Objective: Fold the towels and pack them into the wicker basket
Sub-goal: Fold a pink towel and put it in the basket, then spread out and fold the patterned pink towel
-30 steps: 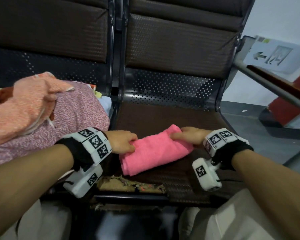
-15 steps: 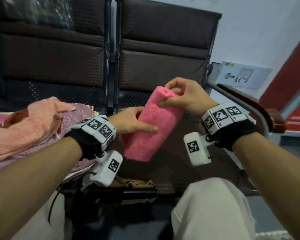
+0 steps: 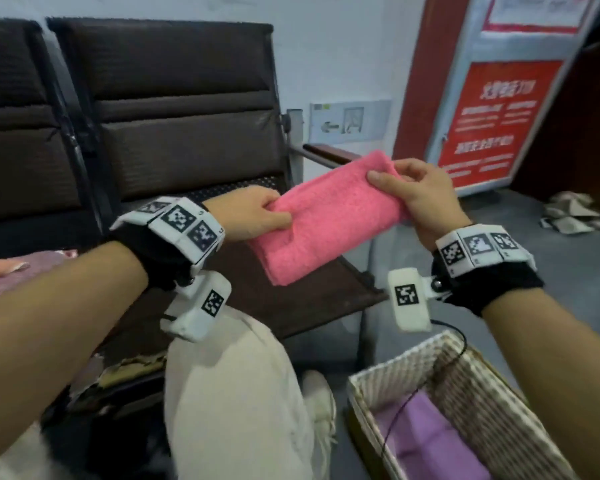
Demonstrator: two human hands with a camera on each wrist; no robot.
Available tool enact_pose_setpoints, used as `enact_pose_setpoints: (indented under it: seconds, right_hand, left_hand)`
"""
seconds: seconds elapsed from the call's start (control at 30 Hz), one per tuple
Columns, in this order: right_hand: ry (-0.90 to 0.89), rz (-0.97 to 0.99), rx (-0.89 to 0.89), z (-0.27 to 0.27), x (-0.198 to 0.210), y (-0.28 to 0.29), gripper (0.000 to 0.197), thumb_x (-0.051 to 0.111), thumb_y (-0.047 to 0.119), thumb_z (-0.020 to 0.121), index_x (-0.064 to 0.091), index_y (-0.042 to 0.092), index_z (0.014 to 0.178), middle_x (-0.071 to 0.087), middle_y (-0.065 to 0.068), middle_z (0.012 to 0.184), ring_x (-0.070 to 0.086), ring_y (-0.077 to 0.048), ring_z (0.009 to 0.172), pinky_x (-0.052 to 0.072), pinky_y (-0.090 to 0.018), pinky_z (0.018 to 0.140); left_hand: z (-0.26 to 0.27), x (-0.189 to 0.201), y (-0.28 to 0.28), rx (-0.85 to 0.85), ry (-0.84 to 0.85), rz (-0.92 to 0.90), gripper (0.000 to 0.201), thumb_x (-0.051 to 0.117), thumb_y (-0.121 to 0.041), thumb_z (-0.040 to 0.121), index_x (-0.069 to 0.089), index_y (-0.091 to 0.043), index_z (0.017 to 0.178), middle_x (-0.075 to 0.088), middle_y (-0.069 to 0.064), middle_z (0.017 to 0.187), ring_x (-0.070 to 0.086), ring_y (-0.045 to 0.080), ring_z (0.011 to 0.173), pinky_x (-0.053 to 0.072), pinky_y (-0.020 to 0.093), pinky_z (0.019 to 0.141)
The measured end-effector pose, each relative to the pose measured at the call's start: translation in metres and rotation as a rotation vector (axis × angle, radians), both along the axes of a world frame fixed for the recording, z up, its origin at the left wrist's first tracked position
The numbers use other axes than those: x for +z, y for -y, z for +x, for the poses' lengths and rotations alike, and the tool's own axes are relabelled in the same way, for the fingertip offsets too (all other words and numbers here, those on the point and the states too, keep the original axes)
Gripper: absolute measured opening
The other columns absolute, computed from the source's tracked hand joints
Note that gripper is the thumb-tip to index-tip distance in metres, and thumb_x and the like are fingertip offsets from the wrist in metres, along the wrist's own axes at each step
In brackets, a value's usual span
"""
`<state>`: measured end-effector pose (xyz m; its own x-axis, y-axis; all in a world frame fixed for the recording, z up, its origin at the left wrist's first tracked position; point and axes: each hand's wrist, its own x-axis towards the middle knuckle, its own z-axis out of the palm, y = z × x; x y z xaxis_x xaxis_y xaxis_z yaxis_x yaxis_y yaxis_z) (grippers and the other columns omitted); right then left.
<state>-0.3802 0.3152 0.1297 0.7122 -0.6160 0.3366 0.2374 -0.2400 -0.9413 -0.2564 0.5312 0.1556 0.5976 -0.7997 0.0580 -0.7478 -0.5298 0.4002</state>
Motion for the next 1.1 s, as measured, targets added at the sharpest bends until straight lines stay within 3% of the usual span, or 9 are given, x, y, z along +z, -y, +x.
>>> enact_pose_setpoints:
  seconds: [0.13,0.3,0.5,0.57,0.63,0.7,0.9,1.0,1.1]
  right_hand:
    - [-0.011,0.108,-0.195,-0.067,-0.044,0.042,0.019,0.082,0.025,0.069,0.068,0.016,0.079,0.064,0.006,0.071,0.059,-0.004,0.066,0.046,-0.022,0.061]
    - [-0.172,0.176,-0.385,-0.141,-0.124,0.081,0.026,0.08,0.025,0.072,0.068,0.012,0.091,0.066,0.003,0.083,0.061,-0.006,0.074,0.048,-0.023,0.066]
    - [-0.372,0.13,-0.54,-0.189,-0.228,0.084,0.029,0.079,0.017,0.075,0.066,0.005,0.097,0.059,0.009,0.072,0.051,0.014,0.053,0.038,-0.003,0.055]
    - [-0.497,0.102,-0.52,-0.194,-0.257,0.081,0.027,0.078,0.022,0.076,0.066,0.009,0.097,0.062,0.006,0.078,0.055,0.01,0.064,0.042,-0.008,0.064]
    - [-0.609,0.072,-0.472,-0.194,-0.283,0.079,0.025,0.077,0.026,0.077,0.066,0.014,0.096,0.066,0.001,0.088,0.06,-0.009,0.082,0.047,-0.023,0.078]
    - [-0.667,0.041,-0.427,-0.19,-0.303,0.08,0.027,0.076,0.028,0.077,0.067,0.013,0.097,0.068,-0.002,0.094,0.062,-0.018,0.089,0.049,-0.031,0.084]
    - [-0.851,0.008,-0.379,-0.161,-0.35,0.08,0.036,0.073,0.037,0.079,0.067,0.014,0.105,0.066,0.006,0.097,0.06,-0.01,0.091,0.044,-0.022,0.083]
    - [-1.028,0.059,-0.331,-0.152,-0.364,0.078,0.032,0.069,0.025,0.084,0.064,0.008,0.111,0.068,-0.007,0.107,0.062,-0.022,0.102,0.047,-0.031,0.093]
    - [-1.116,-0.046,-0.308,-0.152,-0.358,0.076,0.026,0.064,0.013,0.087,0.066,0.008,0.112,0.069,-0.009,0.111,0.063,-0.022,0.102,0.045,-0.024,0.09]
  left_hand:
    - [-0.048,-0.021,0.064,-0.202,0.047,0.118,0.031,0.056,-0.042,0.089,0.057,-0.012,0.085,0.057,0.002,0.08,0.052,0.019,0.071,0.034,0.03,0.061]
    - [-0.102,-0.101,0.129,-0.363,-0.133,0.276,0.036,0.047,-0.035,0.097,0.058,-0.003,0.107,0.062,0.012,0.106,0.059,0.026,0.096,0.041,0.031,0.078]
    - [-0.142,-0.215,0.162,-0.328,-0.33,0.427,0.029,0.049,-0.027,0.097,0.058,-0.001,0.107,0.061,0.019,0.117,0.058,0.03,0.108,0.041,0.03,0.084]
    - [-0.148,-0.246,0.162,-0.333,-0.4,0.49,0.028,0.049,-0.025,0.096,0.059,-0.003,0.111,0.061,0.018,0.12,0.057,0.029,0.111,0.041,0.028,0.084]
    - [-0.149,-0.271,0.162,-0.326,-0.402,0.557,0.03,0.049,-0.027,0.096,0.058,-0.003,0.112,0.06,0.017,0.121,0.056,0.029,0.112,0.041,0.027,0.085]
    - [-0.147,-0.291,0.163,-0.318,-0.381,0.616,0.032,0.048,-0.028,0.096,0.057,-0.004,0.113,0.058,0.015,0.123,0.055,0.028,0.113,0.041,0.029,0.09]
    - [-0.142,-0.313,0.165,-0.31,-0.361,0.656,0.034,0.041,-0.016,0.095,0.053,-0.014,0.127,0.054,0.008,0.133,0.05,0.025,0.121,0.039,0.029,0.096]
    - [-0.133,-0.305,0.159,-0.311,-0.385,0.565,0.037,0.042,-0.009,0.093,0.058,-0.018,0.125,0.055,0.005,0.133,0.051,0.023,0.121,0.041,0.027,0.098]
    - [-0.119,-0.289,0.15,-0.33,-0.387,0.506,0.03,0.046,-0.015,0.093,0.066,-0.025,0.113,0.061,0.003,0.127,0.057,0.022,0.114,0.045,0.025,0.092]
